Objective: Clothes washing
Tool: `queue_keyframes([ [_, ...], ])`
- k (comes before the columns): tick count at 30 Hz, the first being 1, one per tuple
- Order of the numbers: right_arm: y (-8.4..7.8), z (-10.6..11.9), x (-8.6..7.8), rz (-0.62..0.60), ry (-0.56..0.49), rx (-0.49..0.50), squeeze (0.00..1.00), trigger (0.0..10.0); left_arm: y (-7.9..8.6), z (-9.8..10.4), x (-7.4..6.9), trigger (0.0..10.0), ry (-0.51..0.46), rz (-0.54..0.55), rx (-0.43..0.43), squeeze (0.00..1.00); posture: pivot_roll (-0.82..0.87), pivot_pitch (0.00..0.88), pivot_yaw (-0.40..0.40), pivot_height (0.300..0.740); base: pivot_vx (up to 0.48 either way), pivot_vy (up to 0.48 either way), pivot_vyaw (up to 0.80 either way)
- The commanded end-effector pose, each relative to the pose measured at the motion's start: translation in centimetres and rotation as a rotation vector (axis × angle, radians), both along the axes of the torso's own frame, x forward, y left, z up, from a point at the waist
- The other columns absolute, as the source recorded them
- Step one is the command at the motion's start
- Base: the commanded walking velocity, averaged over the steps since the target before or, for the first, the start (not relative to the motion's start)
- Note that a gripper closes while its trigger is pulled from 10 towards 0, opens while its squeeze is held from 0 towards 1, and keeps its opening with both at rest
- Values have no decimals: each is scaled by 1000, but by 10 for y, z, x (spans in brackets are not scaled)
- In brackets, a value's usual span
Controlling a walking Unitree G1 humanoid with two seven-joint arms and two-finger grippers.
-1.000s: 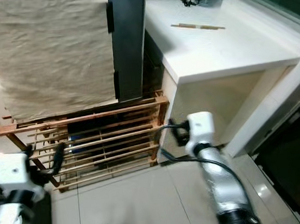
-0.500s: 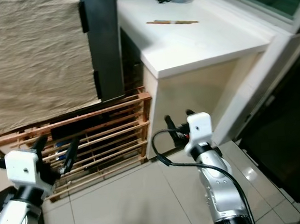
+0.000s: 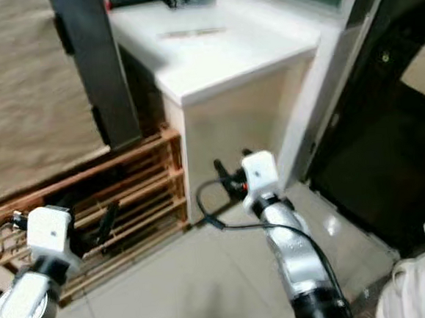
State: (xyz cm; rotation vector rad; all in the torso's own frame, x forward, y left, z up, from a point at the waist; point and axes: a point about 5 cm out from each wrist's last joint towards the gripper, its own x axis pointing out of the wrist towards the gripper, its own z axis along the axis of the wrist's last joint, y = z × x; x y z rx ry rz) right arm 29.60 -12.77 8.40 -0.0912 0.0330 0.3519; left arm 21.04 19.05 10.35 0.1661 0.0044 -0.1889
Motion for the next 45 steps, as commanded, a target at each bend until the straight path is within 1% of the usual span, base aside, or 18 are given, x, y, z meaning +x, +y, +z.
queue_keyframes([
  [1, 5, 0, 0, 25, -8, -3, 0, 10000, 0, -10, -2, 10000, 51, -14, 13, 0, 26, 27, -24, 740, 0, 480, -775],
  [7, 8, -3, 2, 39, -1, -13, 0, 10000, 4, -13, -3, 10000, 61, -11, 12, 0, 34, 23, -31, 740, 0, 480, -775],
  [14, 6, -6, 2, 38, 8, -15, 0, 10000, 6, -14, -4, 10000, 59, -13, 16, 0, 32, 25, -31, 740, 0, 480, -775],
  [17, 4, -7, 3, 26, 14, -15, 0, 10000, 7, -13, -1, 10000, 57, -14, 48, 0, 24, 24, -31, 740, 0, 480, -775],
  [19, 3, -8, 3, 18, 18, -16, 0, 10000, 10, -15, 5, 10000, 68, 19, 98, 0, 22, 25, -31, 740, 0, 480, -775],
  [20, 2, -8, 3, 16, 18, -17, 0, 10000, 12, -17, 6, 10000, 79, 31, 102, 0, 20, 26, -31, 740, 0, 480, -781],
  [23, 1, -10, 2, 7, 26, -17, 0, 10000, 9, -18, 11, 10000, 81, 28, 80, 0, 14, 29, -32, 740, 0, 0, -777],
  [25, -3, -12, 2, -10, 34, -18, 0, 10000, 4, -16, 15, 10000, 71, 25, 87, 0, 10, 34, -31, 740, 0, 0, -784],
  [28, -7, -14, 3, -34, 39, -24, 0, 10000, 0, -16, 15, 10000, 62, 7, 90, 0, 9, 37, -31, 740, 0, 0, -796],
  [30, -10, -15, 3, -58, 42, -30, 0, 10000, -4, -14, 14, 10000, 57, -30, 65, 0, 9, 41, -30, 740, 172, 0, -791],
  [31, -12, -18, 4, -74, 53, -58, 0, 10000, -6, -14, 14, 10000, 62, -29, 63, 0, 8, 46, -30, 740, 480, 0, 0],
  [36, -13, -18, 3, -79, 39, -71, 0, 10000, -7, -15, 15, 10000, 54, -37, 97, 0, 10, 50, -30, 740, 480, 0, 0],
  [42, -9, -16, 3, -64, 26, -73, 0, 10000, -10, -13, 14, 10000, 46, -71, 105, 0, 12, 54, -28, 740, 480, 0, 0],
  [45, -7, -16, 4, -58, 21, -60, 0, 10000, -11, -14, 14, 10000, 47, -72, 104, 0, 10, 55, -28, 740, 480, 0, 0],
])
